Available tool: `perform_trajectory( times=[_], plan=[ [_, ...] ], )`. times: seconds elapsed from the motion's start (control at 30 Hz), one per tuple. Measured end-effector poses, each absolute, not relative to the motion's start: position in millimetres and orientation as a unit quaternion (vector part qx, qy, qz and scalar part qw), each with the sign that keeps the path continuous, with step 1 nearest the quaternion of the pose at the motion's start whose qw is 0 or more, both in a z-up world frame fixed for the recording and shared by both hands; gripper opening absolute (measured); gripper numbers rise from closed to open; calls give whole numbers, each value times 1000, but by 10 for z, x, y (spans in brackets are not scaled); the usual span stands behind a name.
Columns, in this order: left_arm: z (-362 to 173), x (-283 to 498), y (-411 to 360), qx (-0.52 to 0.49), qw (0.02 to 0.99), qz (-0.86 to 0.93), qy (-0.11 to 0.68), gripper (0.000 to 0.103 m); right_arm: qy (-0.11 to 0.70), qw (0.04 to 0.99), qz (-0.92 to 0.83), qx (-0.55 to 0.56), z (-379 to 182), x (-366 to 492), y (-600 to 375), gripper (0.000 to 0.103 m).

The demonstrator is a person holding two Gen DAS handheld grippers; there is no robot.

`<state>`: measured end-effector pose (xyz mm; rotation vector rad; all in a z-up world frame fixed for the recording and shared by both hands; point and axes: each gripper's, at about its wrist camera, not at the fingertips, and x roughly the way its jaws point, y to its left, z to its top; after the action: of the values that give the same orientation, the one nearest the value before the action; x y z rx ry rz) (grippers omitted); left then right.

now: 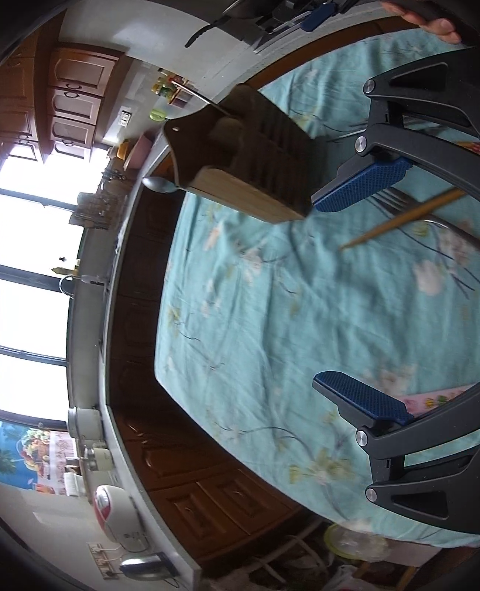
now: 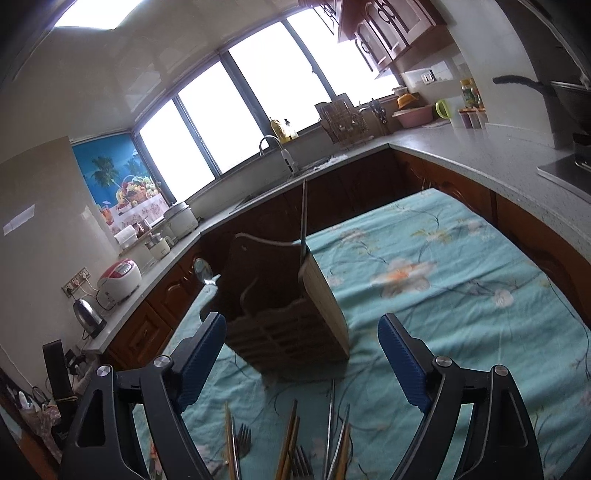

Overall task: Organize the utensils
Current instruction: 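Move both tools back down to the remaining utensils on the cloth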

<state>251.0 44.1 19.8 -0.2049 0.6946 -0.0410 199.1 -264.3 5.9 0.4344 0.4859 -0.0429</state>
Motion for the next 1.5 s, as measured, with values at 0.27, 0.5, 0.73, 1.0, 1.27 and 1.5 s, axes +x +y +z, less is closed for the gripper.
perform_trajectory(
  times=[0.27,0.5,0.73,1.0,1.27,1.5],
  plan=[
    [91,2332,492,-108,928,-23,357,89,267,938,-36,217,-150,1719,-2641,86],
    [-3,2270,502,-110,921,-23,373,89,296,932,-44,203,-361,1550,-2559,86],
    [-87,2264,486,-106,917,-22,385,89,337,923,-61,174,-580,1499,-2489,86],
    [-163,2436,397,-98,911,-26,400,87,373,914,-81,137,-705,1545,-2448,85],
    [-255,2679,285,-87,906,-31,413,77,410,900,-78,127,-846,1681,-2419,54],
    [-336,2884,209,-82,902,-34,423,71,438,890,-62,109,-952,1817,-2312,38]
  ],
)
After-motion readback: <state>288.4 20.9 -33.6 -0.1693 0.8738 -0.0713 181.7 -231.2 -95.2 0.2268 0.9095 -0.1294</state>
